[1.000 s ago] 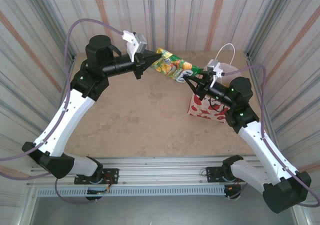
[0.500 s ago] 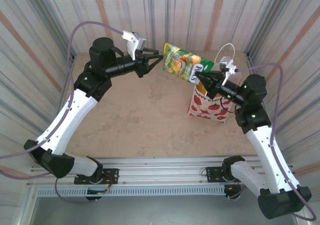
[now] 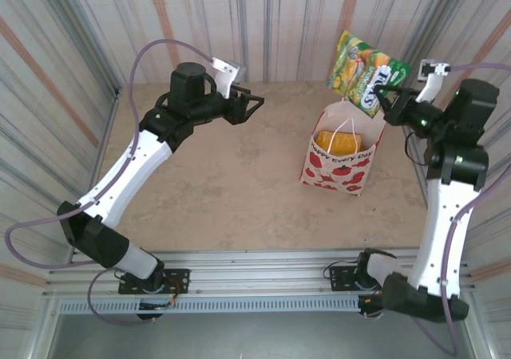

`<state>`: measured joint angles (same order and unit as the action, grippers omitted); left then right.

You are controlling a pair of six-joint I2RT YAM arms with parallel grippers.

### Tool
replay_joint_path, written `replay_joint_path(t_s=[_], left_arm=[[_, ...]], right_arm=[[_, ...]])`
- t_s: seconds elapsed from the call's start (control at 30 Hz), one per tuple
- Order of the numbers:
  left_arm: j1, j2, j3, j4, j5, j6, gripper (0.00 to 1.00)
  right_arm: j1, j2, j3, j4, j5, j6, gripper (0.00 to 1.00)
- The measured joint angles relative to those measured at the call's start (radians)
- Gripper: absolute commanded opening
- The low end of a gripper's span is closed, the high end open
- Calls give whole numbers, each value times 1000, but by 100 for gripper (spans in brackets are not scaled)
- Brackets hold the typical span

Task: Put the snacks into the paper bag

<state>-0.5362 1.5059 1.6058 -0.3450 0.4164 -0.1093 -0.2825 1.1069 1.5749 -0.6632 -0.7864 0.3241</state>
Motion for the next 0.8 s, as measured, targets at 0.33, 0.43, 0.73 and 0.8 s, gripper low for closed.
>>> replay_joint_path(t_s=[0.33,0.43,0.73,0.8], left_arm=[[0,8,0,-37,-18,1,57],[0,18,0,-40,-18,0,57],[0,24,0,-48,-18,0,56],[0,24,0,-47,-18,0,56]], right_arm=[[-37,119,189,-516,106,-3,0],[-36,121,216,-607,155,-22,0],[60,206,220,-700,316,-61,0],[90,235,220,-702,330,-63,0]])
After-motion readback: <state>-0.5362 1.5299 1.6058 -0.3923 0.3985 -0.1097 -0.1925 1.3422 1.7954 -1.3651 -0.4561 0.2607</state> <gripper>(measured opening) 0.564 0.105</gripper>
